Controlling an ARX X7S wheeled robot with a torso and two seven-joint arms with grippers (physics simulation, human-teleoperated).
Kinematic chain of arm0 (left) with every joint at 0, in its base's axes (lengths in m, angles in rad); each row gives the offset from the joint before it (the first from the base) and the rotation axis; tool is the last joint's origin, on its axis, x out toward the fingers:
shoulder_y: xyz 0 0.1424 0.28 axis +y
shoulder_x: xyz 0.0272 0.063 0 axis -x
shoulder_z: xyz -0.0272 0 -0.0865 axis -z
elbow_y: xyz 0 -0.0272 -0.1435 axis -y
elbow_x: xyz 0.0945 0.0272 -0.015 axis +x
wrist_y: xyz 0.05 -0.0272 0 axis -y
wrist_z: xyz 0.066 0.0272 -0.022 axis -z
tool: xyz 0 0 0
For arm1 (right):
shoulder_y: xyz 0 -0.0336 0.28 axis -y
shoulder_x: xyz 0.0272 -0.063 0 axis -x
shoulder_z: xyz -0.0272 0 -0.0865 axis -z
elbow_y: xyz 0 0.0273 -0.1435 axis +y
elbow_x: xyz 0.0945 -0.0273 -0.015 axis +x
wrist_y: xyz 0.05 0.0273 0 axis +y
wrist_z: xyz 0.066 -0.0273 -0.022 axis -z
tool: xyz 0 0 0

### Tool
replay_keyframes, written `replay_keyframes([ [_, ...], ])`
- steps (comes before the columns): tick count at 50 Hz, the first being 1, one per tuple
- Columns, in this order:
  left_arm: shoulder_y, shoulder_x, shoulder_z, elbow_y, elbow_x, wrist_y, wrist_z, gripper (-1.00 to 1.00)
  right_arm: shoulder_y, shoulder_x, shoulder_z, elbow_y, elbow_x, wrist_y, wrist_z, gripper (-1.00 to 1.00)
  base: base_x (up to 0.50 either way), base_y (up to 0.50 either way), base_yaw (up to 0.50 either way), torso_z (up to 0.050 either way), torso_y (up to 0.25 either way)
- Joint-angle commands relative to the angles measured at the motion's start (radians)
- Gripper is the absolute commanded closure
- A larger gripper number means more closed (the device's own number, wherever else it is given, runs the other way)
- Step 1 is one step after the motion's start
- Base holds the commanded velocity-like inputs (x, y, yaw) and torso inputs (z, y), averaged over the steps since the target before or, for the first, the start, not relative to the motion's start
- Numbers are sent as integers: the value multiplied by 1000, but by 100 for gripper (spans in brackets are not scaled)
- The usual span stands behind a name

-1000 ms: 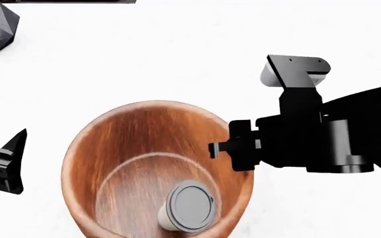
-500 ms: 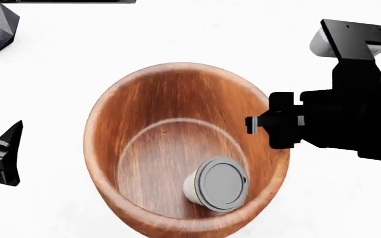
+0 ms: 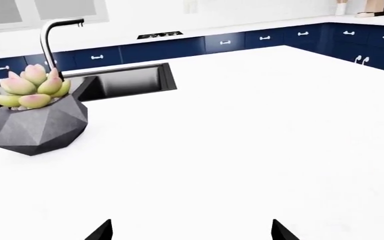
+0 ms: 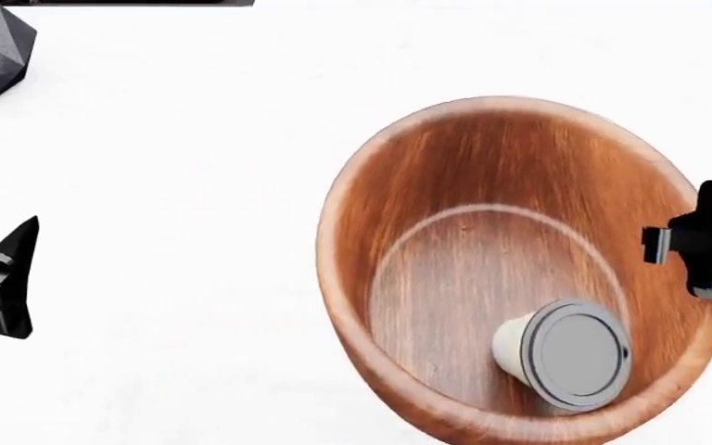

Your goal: Place the cup inside the bowl on the dining table and move the bowl to any counter.

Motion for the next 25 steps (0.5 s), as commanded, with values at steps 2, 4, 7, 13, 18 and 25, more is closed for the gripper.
replay_keyframes([
  [2,3,-6,21,-12,36,28,10,-100,-18,95,34,1,50,-6,16,100,-260,-1,0,0,0],
  [4,-7,-2,19,-9,32,19,5,-100,-11,93,29,6,50,-1,20,100,-379,-1,0,0,0],
  [7,-2,1,17,-1,28,18,1,-100,-5,98,28,15,35,-14,17,100,-374,-32,0,0,0],
  [13,1,-5,20,-6,27,24,8,-100,-32,129,30,-2,42,-22,20,100,-239,-385,0,3,0],
  [18,-2,3,33,-7,30,25,-1,-100,-72,148,41,-22,34,-60,12,100,-97,-500,0,0,0],
  [25,0,5,37,-1,28,23,-6,-100,-95,161,51,-37,55,-76,20,100,1,-500,0,0,0],
])
